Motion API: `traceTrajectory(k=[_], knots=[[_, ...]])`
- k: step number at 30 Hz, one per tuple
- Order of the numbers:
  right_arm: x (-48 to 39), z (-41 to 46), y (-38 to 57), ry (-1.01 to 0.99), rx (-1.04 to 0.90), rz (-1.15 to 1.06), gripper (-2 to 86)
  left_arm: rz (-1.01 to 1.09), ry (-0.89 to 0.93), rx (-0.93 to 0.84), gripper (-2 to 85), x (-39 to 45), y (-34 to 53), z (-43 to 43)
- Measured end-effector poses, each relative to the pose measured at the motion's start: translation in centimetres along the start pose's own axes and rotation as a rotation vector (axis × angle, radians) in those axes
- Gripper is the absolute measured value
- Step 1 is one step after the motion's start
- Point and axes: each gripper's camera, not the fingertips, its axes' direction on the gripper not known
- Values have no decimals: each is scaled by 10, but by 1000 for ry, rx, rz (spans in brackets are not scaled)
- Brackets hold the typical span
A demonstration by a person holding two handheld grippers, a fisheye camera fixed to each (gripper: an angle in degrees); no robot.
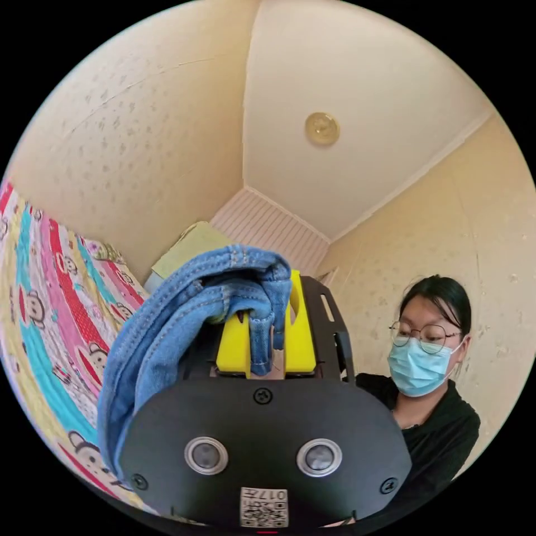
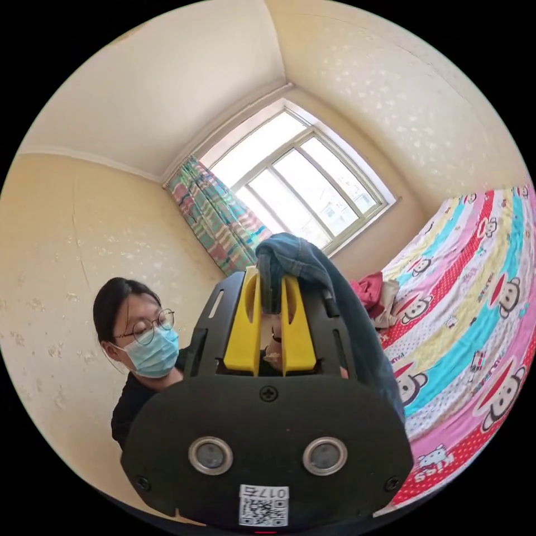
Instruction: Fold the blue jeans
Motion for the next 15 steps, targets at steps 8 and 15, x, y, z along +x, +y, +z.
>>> traceTrajectory(k=[8,15], knots=[[-37,-39,-163,72,69,-70,42,95,-137,-40,83,1,-162,97],[-52,-54,-282,242,122,-166,43,222,-284,-10,84,-14,-315,143]])
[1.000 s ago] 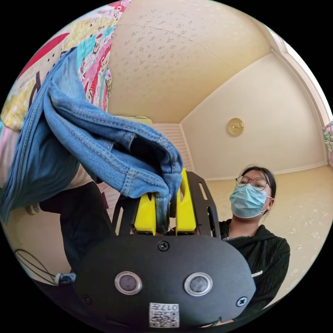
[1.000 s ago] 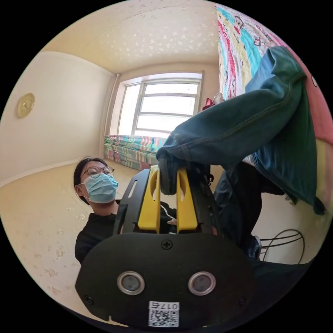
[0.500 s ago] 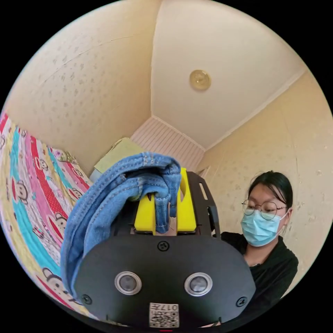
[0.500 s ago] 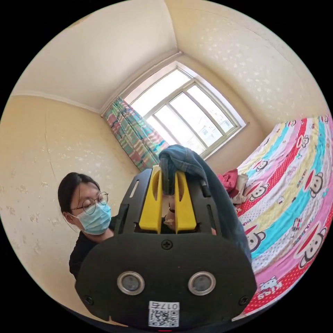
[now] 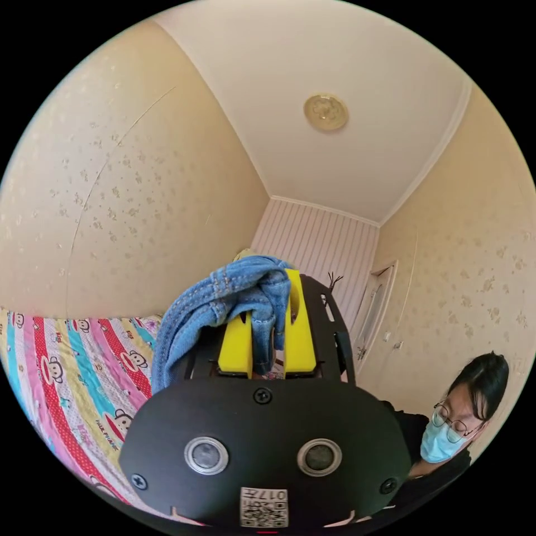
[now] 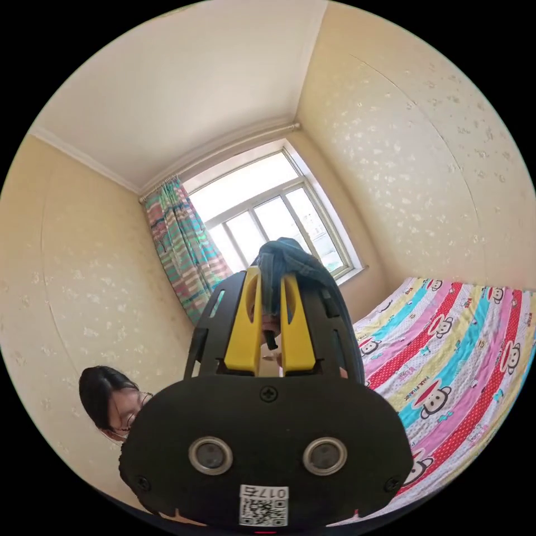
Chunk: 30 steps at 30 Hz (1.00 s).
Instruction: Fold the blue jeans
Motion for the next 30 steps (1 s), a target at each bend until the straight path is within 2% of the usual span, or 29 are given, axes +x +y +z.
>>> traceTrajectory(k=[3,5,10,13,17,20,22,23,25,27,29,30], knots=[[24,9,-23,56,42,-57,46,47,-35,51,85,-37,-29,10],[70,21,-11,55,69,-22,46,3,-24,70,85,-80,-23,13],[190,54,70,152,-6,122,47,-267,-29,-2,81,-254,77,8],[244,68,127,104,-53,249,49,-425,28,-61,79,-328,137,-10],[240,80,223,17,-121,260,52,-454,163,-172,79,-360,192,-45],[220,90,333,11,-209,350,56,-525,267,-323,80,-358,267,-76],[219,96,418,-11,-218,476,57,-646,281,-440,81,-356,366,-106],[226,100,481,-41,-207,597,56,-694,280,-461,81,-358,396,-113],[243,110,574,-68,-205,792,55,-961,257,-519,80,-377,528,-147],[255,121,657,-65,-195,981,53,-1186,214,-555,79,-393,624,-176],[249,135,718,-47,-200,1057,52,-1250,183,-595,79,-397,677,-201],[244,136,722,-37,-192,1038,51,-1228,197,-548,80,-393,685,-217]])
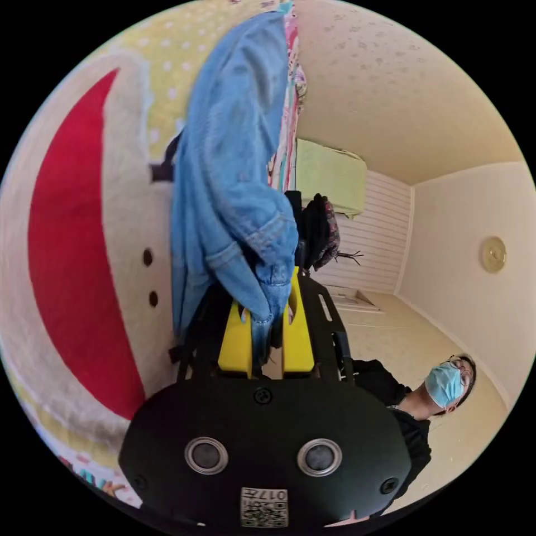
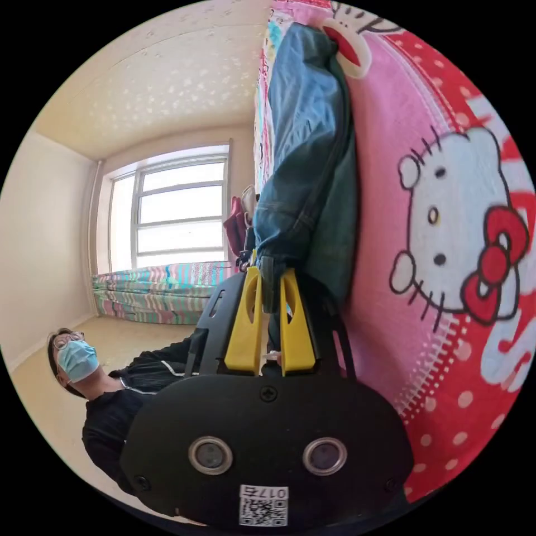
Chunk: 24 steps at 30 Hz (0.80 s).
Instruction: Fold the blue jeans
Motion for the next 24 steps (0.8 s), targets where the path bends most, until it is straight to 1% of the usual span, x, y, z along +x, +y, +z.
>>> traceTrajectory(k=[2,3,4,5,6,8,10,12,14,15,16,17,18,19,20,21,22,23,24], knots=[[-14,5,18,49,29,-85,54,79,0,15,83,13,13,-16],[-17,5,21,74,31,-91,54,121,-41,6,85,23,19,-26],[-21,7,25,146,29,-86,57,141,-115,-14,86,29,25,-35],[-20,10,28,214,17,-71,59,139,-159,-27,87,28,28,-39],[-19,13,31,233,9,-63,60,119,-218,-46,89,21,35,-48],[-19,24,47,192,30,-59,63,105,-129,12,86,4,53,-71],[-20,34,63,162,41,-56,64,45,93,105,83,-28,85,-104],[-23,44,81,141,33,-67,62,59,151,133,76,-43,114,-124],[-32,46,107,100,40,-91,54,231,116,122,44,-36,146,-141],[-36,43,113,80,46,-107,47,362,71,79,5,-25,168,-147],[-46,34,123,45,79,-142,34,434,-15,77,-1,-11,190,-154],[-61,23,133,54,119,-184,23,471,-71,92,-4,-2,200,-159],[-71,20,136,84,128,-205,18,540,-198,137,-6,19,220,-167],[-93,19,139,193,104,-234,13,609,-341,180,-7,45,234,-172],[-118,28,139,341,64,-286,10,643,-426,202,-7,59,239,-173],[-131,35,139,420,53,-320,8,707,-613,247,-7,85,246,-169],[-157,55,141,571,51,-396,6,788,-788,274,-5,108,250,-158],[-181,81,142,693,48,-487,5,822,-873,278,-4,116,249,-149],[-190,96,143,743,44,-536,4,870,-1028,278,-2,125,243,-131]])
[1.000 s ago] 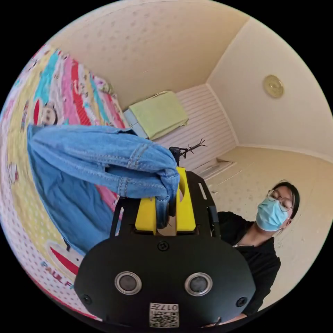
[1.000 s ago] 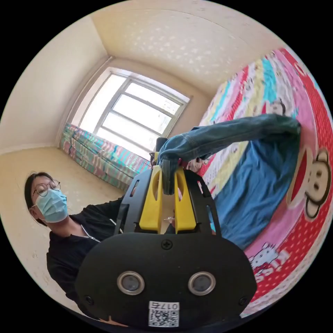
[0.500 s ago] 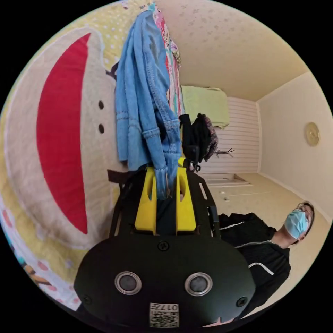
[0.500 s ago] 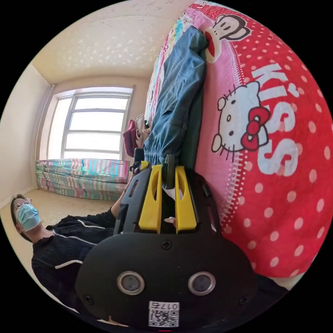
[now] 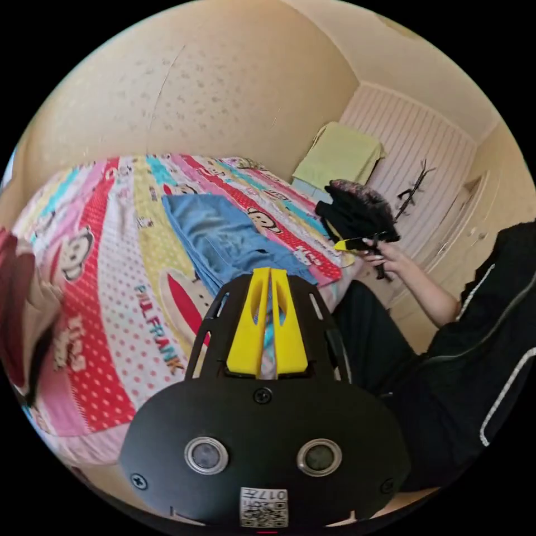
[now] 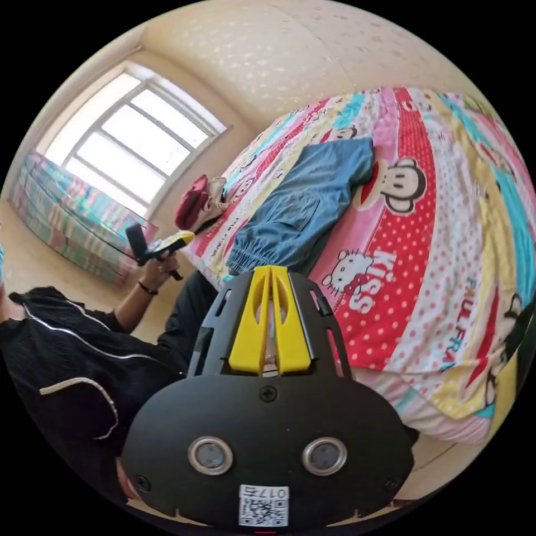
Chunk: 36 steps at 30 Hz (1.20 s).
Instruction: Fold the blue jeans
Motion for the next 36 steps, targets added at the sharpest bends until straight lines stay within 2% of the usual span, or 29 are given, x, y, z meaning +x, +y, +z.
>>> traceTrajectory(k=[1,3,5,6,7,9,11,14,18,22,26,28,32,36], knots=[[-29,13,-10,94,12,-79,3,49,-112,-22,1,12,-10,16],[-64,40,-17,209,58,-155,2,123,-194,-61,8,24,-15,54],[-81,94,-14,316,61,-112,2,168,-197,-149,28,28,-1,113],[-81,112,-12,333,26,-103,2,166,-146,-267,41,24,24,167],[-79,150,-4,360,-81,-87,2,114,-139,-271,50,17,58,197],[-88,166,23,394,48,-84,2,109,-207,-188,51,22,76,184],[-105,163,49,433,167,-64,3,150,-229,-230,50,31,85,188],[-127,167,60,494,182,-86,4,195,-286,-203,49,42,110,186],[-141,169,70,524,184,-99,9,164,-234,-212,48,28,131,183],[-136,148,84,400,215,-65,33,147,-201,-207,47,17,150,177],[-100,97,123,44,339,82,177,175,-253,-199,46,23,166,173],[-85,85,147,-6,356,120,180,200,-301,-189,44,29,176,170],[-49,72,174,-280,431,253,187,234,-364,-182,40,38,186,167],[-44,71,171,-286,391,276,206,237,-375,-183,40,35,191,161]])
